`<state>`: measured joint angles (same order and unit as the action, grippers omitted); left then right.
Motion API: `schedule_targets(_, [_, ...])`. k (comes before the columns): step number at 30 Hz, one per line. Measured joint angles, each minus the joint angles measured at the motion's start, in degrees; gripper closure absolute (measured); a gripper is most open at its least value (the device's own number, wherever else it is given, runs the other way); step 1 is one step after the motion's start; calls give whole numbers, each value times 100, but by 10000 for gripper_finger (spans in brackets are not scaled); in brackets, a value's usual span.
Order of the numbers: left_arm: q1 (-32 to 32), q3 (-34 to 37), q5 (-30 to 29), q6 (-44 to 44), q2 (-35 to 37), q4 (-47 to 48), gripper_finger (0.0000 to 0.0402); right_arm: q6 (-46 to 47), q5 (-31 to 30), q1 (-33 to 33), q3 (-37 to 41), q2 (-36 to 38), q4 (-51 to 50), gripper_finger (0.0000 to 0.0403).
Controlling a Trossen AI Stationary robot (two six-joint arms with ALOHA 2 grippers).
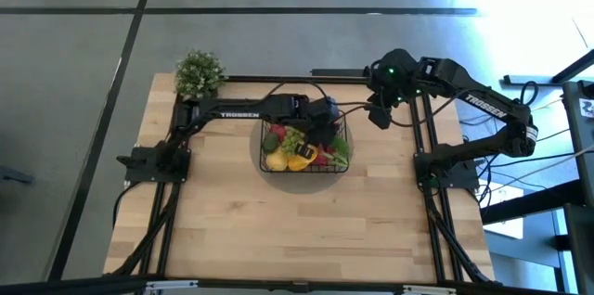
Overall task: Build produce basket
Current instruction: Put the green cucumber into the black wire basket
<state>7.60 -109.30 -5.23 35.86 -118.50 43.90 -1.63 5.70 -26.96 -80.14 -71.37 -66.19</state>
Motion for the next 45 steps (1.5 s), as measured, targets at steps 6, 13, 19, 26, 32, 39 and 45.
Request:
schedule_targets(6, [0, 15, 2, -107, -47, 104, 286, -15, -2, -1, 0, 0, -1, 272])
schedule_targets(13, [-17, 15, -50, -233, -59, 161, 290, -11, -5, -2, 0, 0, -2, 272])
schedule_targets(19, [-108, 15, -405, -248, -59, 139, 289, -7, -2, 0, 0, 0, 0, 272])
schedule_targets(26, [-189, 15, -420, -387, -59, 140, 278, 4, -2, 0, 0, -2, 2, 272])
schedule_targets(32, [-247, 15, -411, -500, -59, 140, 275, 6, -2, 0, 0, -4, 4, 272])
schedule_targets(39, [-306, 15, -420, -688, -59, 202, 274, -20, -5, 0, 0, -4, 4, 272])
schedule_targets(45, [-332, 15, -410, -697, -59, 333, 274, -15, -5, 0, 0, -4, 5, 272])
